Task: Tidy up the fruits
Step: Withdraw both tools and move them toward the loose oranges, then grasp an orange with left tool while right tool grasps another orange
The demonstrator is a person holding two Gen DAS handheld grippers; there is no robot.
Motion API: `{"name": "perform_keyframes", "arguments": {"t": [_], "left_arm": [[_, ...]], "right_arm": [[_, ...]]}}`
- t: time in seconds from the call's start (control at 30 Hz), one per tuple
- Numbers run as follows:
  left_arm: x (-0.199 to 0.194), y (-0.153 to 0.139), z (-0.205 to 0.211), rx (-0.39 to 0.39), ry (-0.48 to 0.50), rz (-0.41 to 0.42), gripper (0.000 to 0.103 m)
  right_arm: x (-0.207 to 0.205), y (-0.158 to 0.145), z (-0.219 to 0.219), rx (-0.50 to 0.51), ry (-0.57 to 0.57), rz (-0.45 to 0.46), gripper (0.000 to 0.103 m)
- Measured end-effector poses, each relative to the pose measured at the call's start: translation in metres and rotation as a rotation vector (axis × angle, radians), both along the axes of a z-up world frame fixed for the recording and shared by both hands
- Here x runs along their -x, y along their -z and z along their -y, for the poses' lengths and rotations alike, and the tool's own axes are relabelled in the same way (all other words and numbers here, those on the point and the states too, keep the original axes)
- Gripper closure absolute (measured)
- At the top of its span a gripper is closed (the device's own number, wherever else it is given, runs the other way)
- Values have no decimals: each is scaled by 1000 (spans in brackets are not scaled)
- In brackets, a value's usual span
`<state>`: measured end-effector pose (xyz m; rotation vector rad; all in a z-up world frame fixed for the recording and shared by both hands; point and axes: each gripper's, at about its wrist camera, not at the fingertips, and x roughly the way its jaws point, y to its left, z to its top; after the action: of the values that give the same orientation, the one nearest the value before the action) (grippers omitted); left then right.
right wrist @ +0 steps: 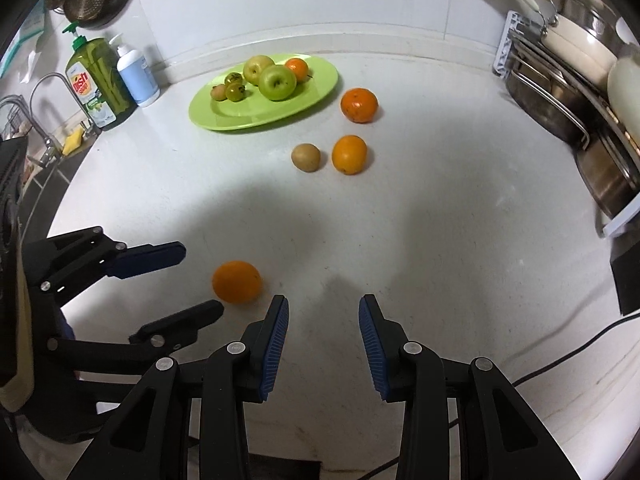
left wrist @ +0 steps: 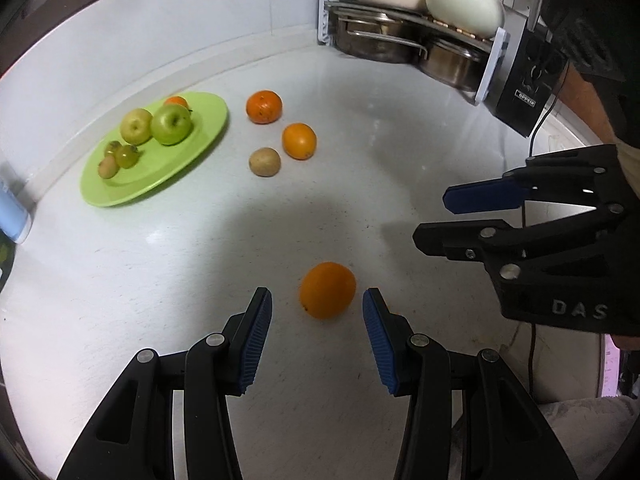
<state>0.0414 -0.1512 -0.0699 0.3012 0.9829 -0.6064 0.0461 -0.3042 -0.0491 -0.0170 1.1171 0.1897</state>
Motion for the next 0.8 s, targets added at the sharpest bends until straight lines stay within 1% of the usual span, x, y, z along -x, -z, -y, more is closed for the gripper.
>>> {"name": "perform_keyframes", "arguments": {"t": [0.27,0.37,0.47,0.57,0.8], "left_arm": [[-9,11,12,-14,-1,-9,57],[-11,13,12,-15,5,-14,62],[-12,16,11,-9,14,-27,69],[-14,15,7,14,10,-39,69],[-20,1,-4,35,-31,-20,69]], "right_arm": [[-3,8,10,-9,38,-24,65],[-4,9,11,-1,47,-27,65],[-6,9,11,3,48,-29,65],[-7,9,9,6,45,-30,65],[-14,10,6,-16,61,-33,65]]}}
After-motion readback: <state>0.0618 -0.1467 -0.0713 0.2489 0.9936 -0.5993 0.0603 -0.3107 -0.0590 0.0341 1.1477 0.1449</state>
